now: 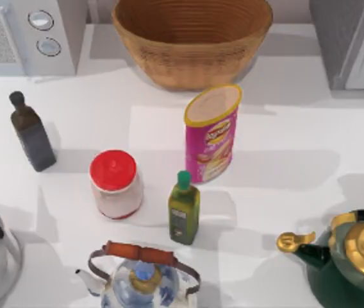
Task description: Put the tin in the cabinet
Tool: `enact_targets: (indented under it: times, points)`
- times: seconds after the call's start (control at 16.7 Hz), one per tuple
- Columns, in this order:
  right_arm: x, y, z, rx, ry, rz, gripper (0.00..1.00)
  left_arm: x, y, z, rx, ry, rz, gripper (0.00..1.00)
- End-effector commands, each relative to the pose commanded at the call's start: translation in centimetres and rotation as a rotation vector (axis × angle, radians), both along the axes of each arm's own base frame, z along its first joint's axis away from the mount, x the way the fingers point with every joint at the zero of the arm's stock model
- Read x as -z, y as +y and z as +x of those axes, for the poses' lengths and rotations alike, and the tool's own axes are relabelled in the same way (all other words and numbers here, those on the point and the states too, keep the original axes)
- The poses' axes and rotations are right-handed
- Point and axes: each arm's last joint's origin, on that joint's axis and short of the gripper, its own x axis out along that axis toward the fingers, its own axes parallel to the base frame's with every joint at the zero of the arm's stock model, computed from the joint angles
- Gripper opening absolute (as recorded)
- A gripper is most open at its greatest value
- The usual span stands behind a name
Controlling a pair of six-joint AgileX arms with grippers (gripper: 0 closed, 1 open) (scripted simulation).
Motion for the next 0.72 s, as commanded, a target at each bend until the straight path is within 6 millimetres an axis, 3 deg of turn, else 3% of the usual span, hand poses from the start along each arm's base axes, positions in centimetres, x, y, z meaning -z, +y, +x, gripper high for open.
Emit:
enact_targets:
  times: [0.36, 0.72]
  points:
    - [0.13, 0.14, 0.07, 0.000, 0.001, 0.000, 1.00, 0.00, 0.00, 0.00, 0.000, 0.000, 0.000, 1.00]
    - [0.13, 0.14, 0.07, 0.000, 0.001, 0.000, 0.55, 0.00, 0.00, 0.00, 0.000, 0.000, 0.000, 1.00]
